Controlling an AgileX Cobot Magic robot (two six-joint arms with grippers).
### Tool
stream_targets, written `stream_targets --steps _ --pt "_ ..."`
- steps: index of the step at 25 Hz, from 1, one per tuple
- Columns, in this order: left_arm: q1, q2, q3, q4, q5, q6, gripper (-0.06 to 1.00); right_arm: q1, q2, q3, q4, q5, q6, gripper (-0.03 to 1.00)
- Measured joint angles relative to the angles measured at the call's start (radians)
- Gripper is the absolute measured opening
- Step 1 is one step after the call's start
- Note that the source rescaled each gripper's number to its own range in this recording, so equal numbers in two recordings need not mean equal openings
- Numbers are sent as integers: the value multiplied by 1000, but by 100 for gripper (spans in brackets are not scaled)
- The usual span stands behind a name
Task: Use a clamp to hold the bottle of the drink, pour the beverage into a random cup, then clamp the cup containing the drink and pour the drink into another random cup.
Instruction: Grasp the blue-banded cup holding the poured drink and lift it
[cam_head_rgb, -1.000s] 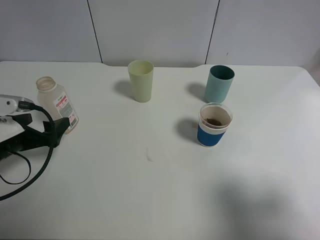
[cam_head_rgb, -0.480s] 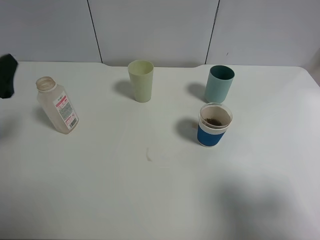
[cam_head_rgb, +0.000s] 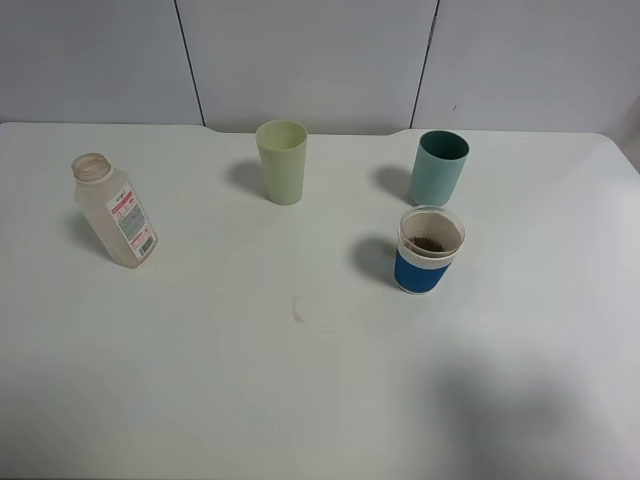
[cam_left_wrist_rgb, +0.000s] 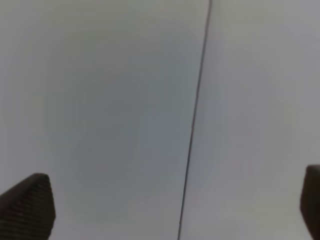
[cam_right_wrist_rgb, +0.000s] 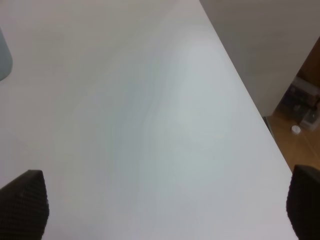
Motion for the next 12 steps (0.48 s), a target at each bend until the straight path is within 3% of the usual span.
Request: stream_targets --steps 3,6,10,12 --pt "0 -110 -115 74 332 -77 100 0 0 0 0 0 0 85" --pt "0 -225 -212 99 626 -96 100 0 0 0 0 0 0 85" --pt "0 -357 -315 97 900 -50 100 0 0 0 0 0 0 85" --pt "0 -383 -333 85 950 -30 100 0 0 0 0 0 0 85"
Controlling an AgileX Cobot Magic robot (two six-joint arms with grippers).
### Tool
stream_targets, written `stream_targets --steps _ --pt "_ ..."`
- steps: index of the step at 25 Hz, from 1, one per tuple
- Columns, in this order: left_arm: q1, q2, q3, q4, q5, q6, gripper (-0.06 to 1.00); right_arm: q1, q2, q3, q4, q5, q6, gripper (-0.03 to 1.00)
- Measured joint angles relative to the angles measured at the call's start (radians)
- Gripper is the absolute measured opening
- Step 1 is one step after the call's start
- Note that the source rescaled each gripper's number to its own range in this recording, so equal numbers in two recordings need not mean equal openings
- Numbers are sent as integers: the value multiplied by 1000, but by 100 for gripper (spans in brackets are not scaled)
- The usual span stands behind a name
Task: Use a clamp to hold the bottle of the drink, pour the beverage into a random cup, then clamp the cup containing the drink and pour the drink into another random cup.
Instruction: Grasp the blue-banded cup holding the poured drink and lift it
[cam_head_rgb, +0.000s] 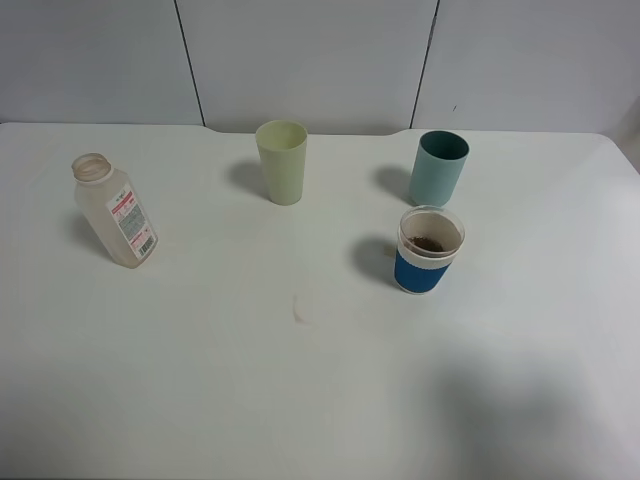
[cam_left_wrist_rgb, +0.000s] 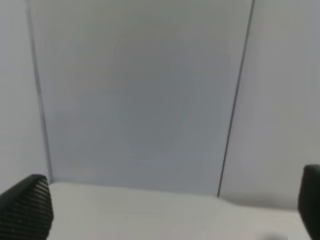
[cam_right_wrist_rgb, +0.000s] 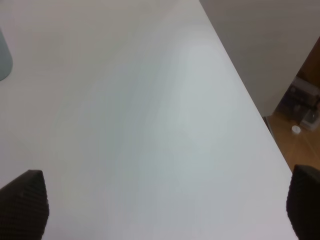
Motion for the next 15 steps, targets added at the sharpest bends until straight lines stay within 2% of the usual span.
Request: stream_targets --steps 7,11,12,15 --pt "0 -188 -24 -165 346 175 100 0 0 0 0 0 0 85" --pt "0 -239 -28 -204 469 196 100 0 0 0 0 0 0 85" --pt "0 -240 -33 -218 541 196 100 0 0 0 0 0 0 85" --pt "0 -240 -34 -217 622 197 100 0 0 0 0 0 0 85"
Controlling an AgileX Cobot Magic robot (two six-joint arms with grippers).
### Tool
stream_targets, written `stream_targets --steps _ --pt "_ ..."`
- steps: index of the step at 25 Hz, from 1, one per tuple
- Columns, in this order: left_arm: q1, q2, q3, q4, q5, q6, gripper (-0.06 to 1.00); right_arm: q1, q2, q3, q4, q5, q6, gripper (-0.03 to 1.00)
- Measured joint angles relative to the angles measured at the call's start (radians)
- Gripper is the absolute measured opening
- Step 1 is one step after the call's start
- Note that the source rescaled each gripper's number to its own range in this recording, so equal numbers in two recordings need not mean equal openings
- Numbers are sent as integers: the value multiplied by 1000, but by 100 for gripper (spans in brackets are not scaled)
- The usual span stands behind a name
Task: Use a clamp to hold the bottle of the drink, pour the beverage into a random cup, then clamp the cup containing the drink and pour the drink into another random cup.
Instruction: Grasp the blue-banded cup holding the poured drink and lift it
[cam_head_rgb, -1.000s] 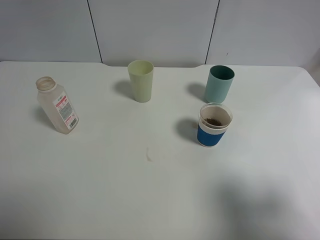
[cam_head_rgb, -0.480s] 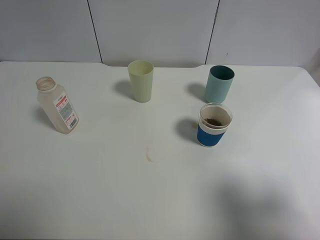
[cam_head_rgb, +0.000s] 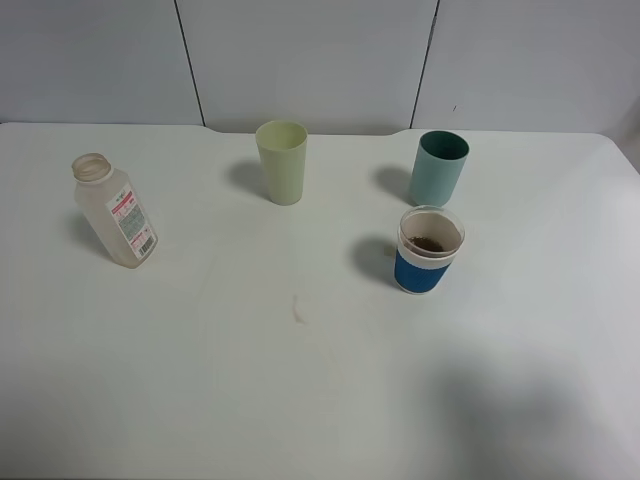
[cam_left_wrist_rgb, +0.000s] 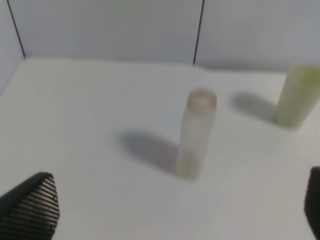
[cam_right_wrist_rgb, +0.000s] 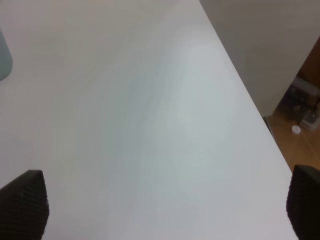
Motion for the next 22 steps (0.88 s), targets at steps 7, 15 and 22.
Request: stream_targets --steps 7,15,22 --pt "0 -1 78 80 52 -1 100 0 0 0 0 0 0 85" --pt "0 -1 131 58 27 -1 100 0 0 0 0 0 0 85" --pt "0 -1 131 58 27 -1 100 0 0 0 0 0 0 85"
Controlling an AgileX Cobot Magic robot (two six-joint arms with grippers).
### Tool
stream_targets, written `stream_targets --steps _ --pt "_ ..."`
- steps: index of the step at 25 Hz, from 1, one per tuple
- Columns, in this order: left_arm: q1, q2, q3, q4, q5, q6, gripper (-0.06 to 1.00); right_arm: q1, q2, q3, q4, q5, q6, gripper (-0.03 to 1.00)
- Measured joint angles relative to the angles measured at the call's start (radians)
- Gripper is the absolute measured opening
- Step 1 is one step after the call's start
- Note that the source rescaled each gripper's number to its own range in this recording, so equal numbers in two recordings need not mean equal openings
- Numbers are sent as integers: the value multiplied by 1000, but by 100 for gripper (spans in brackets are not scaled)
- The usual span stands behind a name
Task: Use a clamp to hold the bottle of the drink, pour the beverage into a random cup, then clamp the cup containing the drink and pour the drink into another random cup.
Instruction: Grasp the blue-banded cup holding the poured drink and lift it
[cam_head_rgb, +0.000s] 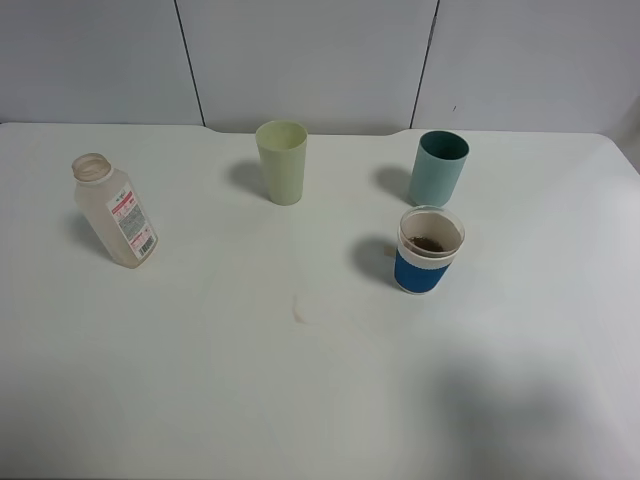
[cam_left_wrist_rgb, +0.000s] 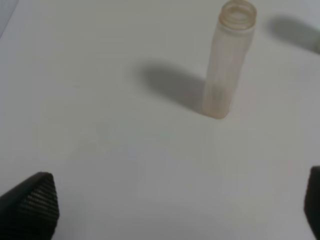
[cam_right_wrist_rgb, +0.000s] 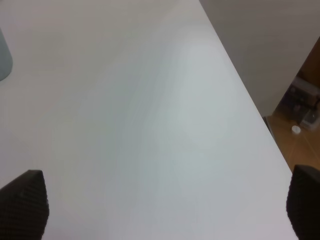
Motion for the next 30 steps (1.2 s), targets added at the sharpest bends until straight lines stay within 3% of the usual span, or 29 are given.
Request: stream_targets --steps 30 --pt "0 0 0 0 0 0 100 0 0 0 -42 -2 -2 85"
